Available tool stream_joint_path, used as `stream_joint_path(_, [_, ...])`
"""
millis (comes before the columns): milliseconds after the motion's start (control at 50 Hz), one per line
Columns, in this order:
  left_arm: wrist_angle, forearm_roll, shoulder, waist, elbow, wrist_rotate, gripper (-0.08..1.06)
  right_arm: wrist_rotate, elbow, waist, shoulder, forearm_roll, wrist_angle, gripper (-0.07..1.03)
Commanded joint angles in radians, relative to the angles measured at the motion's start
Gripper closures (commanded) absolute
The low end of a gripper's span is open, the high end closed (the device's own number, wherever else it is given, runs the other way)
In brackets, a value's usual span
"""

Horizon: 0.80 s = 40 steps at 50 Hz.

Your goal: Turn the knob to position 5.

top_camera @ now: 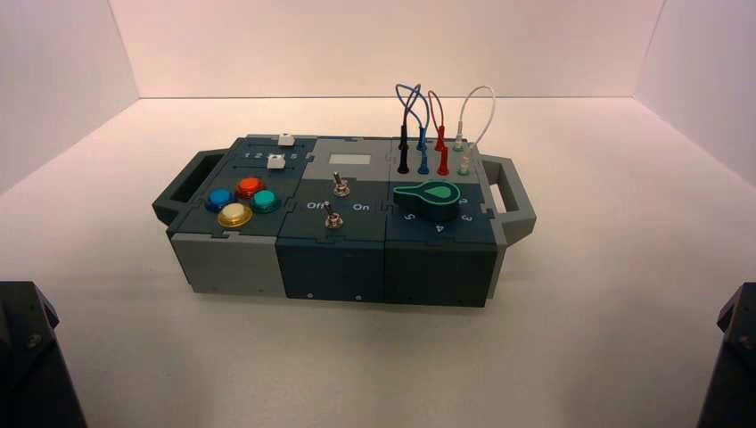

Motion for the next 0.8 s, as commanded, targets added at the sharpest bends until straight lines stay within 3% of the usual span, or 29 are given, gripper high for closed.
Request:
stream_joint_path(20, [-0.003, 0.0, 0.011, 0.003, -0.02, -0.002, 1.01, 0.0, -0.026, 0.002, 0.006, 0.002, -0.005, 0.98])
stream_joint_path(540, [0.046, 0.0, 0.072, -0.026, -0.031, 0.0, 1.01, 0.003, -0.023, 0.011, 0.018, 0.009, 0.005, 0.98])
stream_joint_path(800, [0.14, -0.002, 0.193, -0.124, -0.074, 0.0, 1.01, 0.003, -0.052, 0.044, 0.137, 0.011, 0.071, 0.98])
